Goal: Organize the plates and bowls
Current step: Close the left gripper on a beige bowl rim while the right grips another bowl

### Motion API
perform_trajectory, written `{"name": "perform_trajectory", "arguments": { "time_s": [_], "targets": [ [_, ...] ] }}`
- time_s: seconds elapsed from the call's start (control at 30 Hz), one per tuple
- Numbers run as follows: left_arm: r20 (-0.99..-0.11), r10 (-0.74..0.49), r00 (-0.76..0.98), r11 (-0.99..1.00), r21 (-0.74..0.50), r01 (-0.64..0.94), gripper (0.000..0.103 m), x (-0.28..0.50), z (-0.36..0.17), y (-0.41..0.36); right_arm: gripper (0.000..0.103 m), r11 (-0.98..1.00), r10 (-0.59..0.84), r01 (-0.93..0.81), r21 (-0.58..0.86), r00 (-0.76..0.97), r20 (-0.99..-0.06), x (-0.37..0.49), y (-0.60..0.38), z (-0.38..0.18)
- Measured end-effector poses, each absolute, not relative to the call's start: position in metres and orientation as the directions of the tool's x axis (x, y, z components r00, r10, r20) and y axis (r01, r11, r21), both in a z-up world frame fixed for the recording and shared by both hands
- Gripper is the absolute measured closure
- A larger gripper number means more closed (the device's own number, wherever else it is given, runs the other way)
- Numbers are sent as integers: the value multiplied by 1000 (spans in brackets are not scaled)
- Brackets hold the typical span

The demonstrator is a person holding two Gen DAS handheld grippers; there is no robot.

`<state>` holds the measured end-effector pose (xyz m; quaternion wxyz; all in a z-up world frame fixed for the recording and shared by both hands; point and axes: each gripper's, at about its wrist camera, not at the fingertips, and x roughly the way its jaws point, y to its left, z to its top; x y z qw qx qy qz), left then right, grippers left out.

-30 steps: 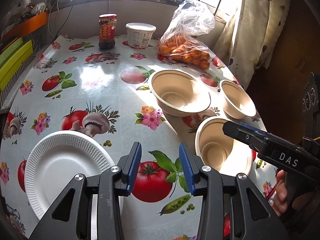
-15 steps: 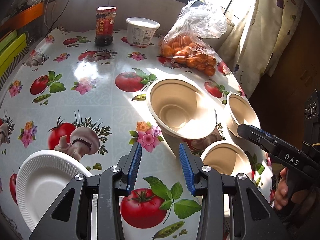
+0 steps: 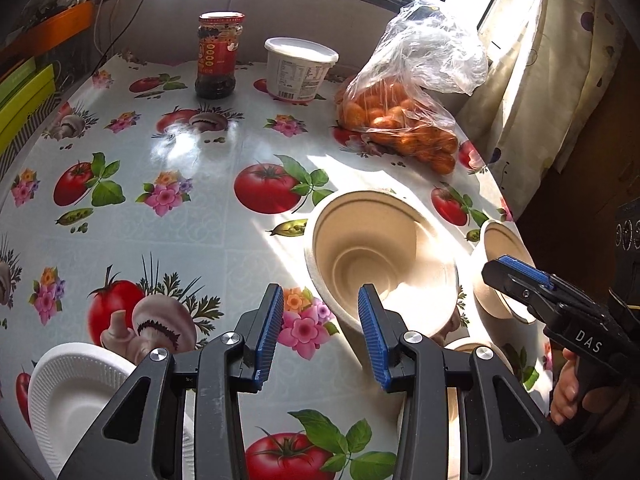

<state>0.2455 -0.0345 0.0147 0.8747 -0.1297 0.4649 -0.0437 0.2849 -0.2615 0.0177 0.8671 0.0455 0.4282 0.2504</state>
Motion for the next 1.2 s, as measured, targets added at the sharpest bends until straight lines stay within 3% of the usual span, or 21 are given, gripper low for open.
{"name": "perform_trajectory", "arguments": {
  "time_s": [0.77, 0.87, 1.2],
  "targets": [
    [-812, -224, 539, 952, -300, -58, 63, 262, -6, -44, 81, 833, 528, -432, 347, 429, -733, 306, -247, -12],
    [-813, -220, 539, 954, -296, -57, 71, 263, -6, -45, 84, 832, 530, -428, 353, 427, -733, 306, -248, -13],
    [-804, -233, 548, 950, -309, -51, 82, 263, -5, -46, 87, 833, 535, -415, 366, 435, -724, 305, -249, -13]
  ]
}}
